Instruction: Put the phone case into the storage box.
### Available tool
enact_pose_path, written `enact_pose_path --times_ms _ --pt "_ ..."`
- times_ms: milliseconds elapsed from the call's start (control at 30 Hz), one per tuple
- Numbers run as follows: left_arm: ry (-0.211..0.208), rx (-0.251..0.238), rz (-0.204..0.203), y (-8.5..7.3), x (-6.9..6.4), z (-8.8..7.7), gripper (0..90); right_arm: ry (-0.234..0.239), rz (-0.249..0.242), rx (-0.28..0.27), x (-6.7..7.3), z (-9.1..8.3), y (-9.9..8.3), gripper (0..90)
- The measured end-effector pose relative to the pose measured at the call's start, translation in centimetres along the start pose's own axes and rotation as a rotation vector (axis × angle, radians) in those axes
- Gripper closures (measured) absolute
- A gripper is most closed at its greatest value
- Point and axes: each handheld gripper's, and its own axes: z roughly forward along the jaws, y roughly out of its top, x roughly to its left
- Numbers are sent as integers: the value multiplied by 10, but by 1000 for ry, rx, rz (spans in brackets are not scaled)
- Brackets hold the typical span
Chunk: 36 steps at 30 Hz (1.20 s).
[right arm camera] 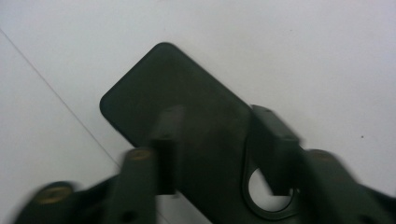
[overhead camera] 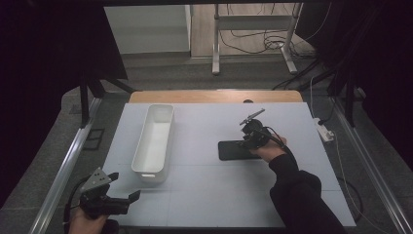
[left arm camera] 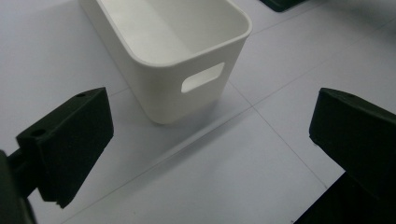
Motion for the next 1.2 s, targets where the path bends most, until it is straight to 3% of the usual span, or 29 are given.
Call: enact_pose_path --times_ms 133,500,933,1200 --pt "0 1 0 0 0 0 5 24 -17 -3 1 3 2 892" --pt "-4 -1 0 0 0 0 6 27 -17 7 0 14 6 894" --pt "-6 4 4 1 0 0 6 37 52 -9 -8 27 19 894" --pt "-11 0 0 0 2 0 6 32 29 -11 -2 33 34 894"
